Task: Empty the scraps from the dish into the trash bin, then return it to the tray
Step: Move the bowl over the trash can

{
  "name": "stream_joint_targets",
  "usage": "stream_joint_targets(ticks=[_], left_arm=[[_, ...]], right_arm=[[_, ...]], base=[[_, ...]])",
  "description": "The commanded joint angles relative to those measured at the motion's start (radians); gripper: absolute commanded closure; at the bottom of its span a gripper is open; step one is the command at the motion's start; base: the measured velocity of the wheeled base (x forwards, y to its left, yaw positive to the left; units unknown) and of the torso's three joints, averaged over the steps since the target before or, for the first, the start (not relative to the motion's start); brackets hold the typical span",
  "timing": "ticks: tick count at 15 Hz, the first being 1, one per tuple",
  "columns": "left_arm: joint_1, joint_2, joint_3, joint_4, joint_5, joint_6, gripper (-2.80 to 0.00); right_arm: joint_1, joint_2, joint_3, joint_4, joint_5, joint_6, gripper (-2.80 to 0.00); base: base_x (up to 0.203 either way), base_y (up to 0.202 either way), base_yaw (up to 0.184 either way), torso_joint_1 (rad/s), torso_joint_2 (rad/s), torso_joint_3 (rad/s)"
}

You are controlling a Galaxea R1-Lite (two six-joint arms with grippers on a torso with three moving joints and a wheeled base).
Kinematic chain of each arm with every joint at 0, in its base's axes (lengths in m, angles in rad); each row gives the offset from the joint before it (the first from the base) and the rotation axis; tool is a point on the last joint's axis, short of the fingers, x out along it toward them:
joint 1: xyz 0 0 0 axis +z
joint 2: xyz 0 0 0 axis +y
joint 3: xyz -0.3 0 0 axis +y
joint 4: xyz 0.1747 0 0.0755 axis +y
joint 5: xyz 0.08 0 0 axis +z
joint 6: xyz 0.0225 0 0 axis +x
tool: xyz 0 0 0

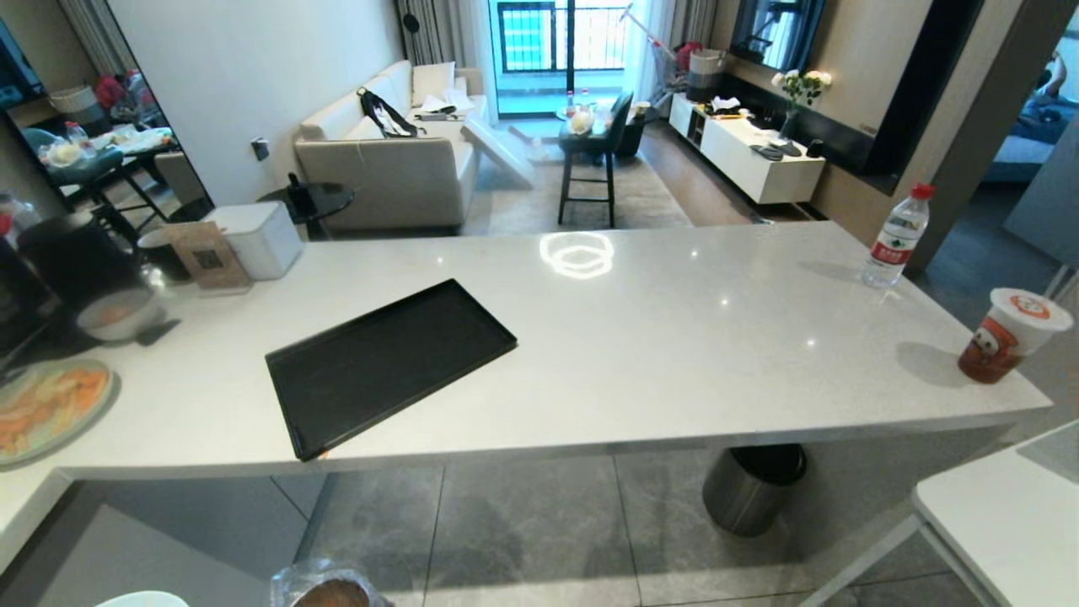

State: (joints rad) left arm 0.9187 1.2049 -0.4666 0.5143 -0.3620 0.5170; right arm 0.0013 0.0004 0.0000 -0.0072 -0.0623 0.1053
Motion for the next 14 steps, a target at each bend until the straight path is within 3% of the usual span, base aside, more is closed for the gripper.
stream_joint_targets(ticks=[1, 14], left_arm=[[0.000, -0.016, -0.006, 0.003, -0.002, 0.001, 0.00], [-0.003, -0.016, 0.004, 0.002, -0.001, 0.005, 0.00]], right_arm=[[0.000, 0.000, 0.000, 0.000, -0.001, 0.001, 0.00], [0.000, 0.000, 0.000, 0.000, -0.001, 0.001, 0.00]], base=[[-0.125, 0.000, 0.006, -0.012, 0.00, 0.007], [0.000, 0.000, 0.000, 0.000, 0.00, 0.000]])
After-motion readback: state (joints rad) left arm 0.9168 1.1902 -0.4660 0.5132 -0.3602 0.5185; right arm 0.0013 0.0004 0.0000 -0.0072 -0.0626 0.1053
